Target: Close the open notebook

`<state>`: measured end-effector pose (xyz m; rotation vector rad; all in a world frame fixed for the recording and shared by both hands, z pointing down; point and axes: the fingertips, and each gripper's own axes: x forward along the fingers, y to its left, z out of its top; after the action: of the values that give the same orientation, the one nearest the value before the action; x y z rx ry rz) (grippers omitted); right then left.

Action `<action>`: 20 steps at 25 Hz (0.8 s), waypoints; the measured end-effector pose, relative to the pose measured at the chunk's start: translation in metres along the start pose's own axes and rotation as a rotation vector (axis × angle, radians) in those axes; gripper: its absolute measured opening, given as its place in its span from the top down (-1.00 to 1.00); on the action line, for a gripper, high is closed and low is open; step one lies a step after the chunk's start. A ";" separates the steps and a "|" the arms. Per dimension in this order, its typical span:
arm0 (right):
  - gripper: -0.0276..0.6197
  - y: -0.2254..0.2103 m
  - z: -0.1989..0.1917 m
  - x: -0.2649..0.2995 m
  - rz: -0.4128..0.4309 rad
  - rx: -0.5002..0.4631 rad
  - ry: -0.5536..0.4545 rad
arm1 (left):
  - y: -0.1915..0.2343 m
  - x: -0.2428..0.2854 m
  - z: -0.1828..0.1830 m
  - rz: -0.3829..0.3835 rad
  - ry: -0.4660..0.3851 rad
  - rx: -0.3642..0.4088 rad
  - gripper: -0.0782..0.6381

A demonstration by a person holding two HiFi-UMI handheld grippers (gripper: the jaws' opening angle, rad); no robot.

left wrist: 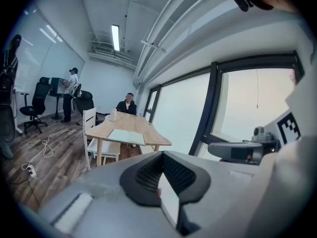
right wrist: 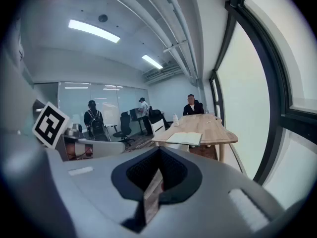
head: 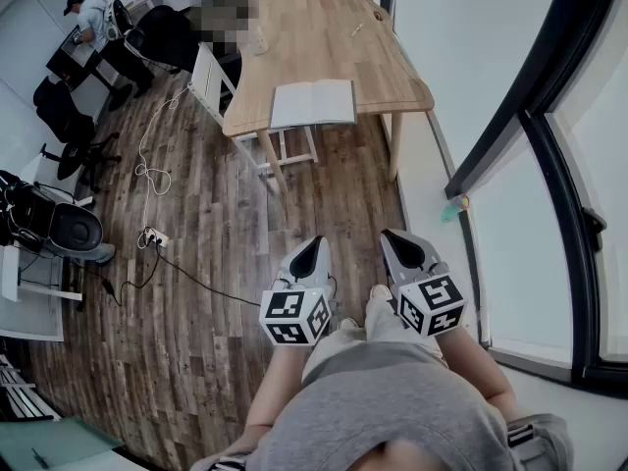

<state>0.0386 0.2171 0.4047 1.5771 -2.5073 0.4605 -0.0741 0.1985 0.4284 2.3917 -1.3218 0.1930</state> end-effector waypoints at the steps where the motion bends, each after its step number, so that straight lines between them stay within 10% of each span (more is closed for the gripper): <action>1: 0.92 0.003 -0.002 -0.001 -0.002 -0.001 -0.002 | 0.002 -0.004 -0.003 -0.001 0.003 -0.006 0.78; 20: 0.91 0.045 -0.012 -0.006 0.033 -0.017 0.007 | 0.011 -0.035 -0.008 -0.029 -0.008 -0.010 0.78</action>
<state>-0.0001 0.2442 0.4064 1.5281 -2.5289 0.4469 -0.1021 0.2237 0.4281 2.4037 -1.2880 0.1683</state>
